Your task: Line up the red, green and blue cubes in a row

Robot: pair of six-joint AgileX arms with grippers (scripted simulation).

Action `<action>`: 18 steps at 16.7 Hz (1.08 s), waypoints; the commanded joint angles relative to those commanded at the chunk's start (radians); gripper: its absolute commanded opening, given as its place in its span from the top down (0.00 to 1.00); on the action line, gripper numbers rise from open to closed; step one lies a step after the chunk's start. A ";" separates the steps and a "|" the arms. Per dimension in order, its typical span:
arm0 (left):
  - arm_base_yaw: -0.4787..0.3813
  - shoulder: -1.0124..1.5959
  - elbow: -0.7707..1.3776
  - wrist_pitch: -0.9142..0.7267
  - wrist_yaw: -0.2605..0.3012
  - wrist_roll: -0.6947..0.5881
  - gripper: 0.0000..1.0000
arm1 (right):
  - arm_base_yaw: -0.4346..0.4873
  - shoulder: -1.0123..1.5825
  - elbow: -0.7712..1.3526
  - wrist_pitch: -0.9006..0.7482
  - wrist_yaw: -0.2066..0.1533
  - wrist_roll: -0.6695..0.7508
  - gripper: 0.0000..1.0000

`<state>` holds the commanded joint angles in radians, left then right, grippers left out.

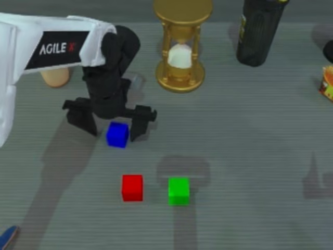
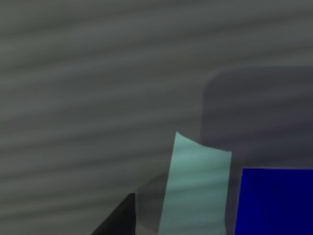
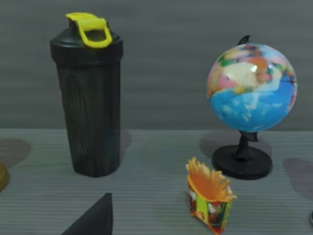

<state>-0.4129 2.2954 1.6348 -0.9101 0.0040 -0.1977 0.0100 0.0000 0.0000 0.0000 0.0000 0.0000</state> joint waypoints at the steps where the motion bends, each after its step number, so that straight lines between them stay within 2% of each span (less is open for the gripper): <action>1: 0.000 0.000 0.000 0.000 0.000 0.000 0.53 | 0.000 0.000 0.000 0.000 0.000 0.000 0.00; 7: 0.000 0.000 0.000 0.000 0.000 0.000 0.98 | 0.000 0.000 0.000 0.000 0.000 0.000 0.00; 18: 0.003 -0.022 0.019 -0.023 -0.004 0.002 1.00 | 0.000 0.000 0.000 0.000 0.000 0.000 0.00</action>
<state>-0.4098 2.2735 1.6536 -0.9333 0.0001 -0.1954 0.0100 0.0000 0.0000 0.0000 0.0000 0.0000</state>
